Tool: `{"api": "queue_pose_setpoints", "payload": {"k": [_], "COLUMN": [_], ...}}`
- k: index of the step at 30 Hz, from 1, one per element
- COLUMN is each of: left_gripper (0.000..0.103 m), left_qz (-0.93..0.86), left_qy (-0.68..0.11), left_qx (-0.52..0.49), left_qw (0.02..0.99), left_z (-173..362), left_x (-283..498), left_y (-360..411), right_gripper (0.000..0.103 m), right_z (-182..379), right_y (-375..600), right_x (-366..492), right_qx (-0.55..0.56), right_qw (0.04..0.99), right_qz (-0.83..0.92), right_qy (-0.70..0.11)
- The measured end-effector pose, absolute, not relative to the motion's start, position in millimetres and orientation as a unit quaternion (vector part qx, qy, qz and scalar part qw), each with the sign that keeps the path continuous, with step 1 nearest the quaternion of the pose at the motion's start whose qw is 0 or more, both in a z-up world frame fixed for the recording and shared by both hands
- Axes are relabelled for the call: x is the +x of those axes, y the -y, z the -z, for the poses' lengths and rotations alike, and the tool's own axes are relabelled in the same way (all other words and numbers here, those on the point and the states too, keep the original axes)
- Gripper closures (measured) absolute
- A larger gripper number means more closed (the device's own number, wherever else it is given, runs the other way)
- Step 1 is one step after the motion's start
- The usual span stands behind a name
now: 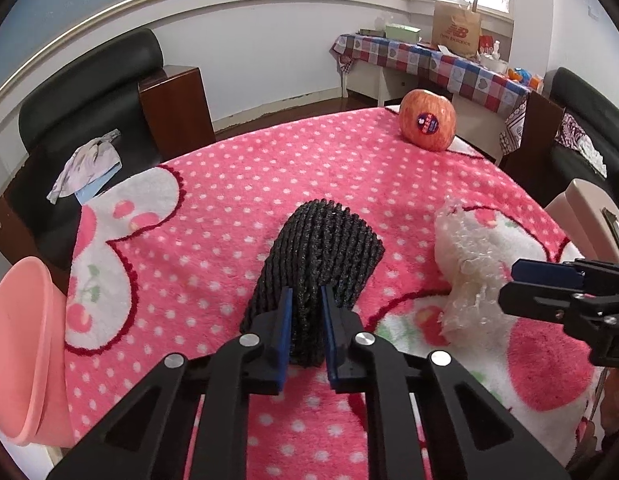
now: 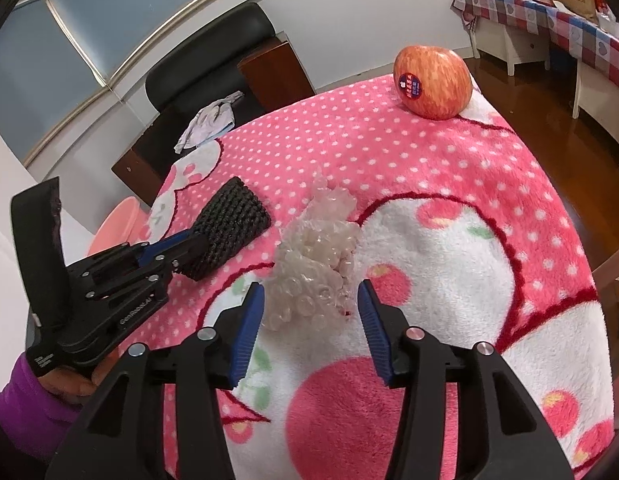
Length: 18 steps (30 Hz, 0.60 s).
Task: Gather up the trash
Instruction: 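Grasp the black mesh pad with the left gripper while the right grasps the clear bubble wrap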
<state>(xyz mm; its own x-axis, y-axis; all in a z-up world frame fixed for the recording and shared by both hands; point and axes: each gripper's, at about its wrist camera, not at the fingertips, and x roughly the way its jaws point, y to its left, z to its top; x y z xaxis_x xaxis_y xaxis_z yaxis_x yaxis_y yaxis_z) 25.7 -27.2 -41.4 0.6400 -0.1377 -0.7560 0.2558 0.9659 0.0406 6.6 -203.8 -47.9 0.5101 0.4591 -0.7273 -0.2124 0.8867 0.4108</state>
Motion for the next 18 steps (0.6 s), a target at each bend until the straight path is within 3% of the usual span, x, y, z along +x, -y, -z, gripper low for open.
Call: {"api": "queue_pose_setpoints", "payload": {"k": [18], "left_gripper": [0.094], "left_qz": [0.087], "left_qy": [-0.357], "left_qx": [-0.013], "left_qw": [0.930], "left_z": [-9.7], "left_x": [-32.2], "left_y": [-13.2], "right_gripper": [0.054], "right_z": [45.8], "right_y": [182.5], "right_x": [17.3], "right_qx": [0.100], "right_qw": [0.867], "right_qz": [-0.176], "right_qy": [-0.455]}}
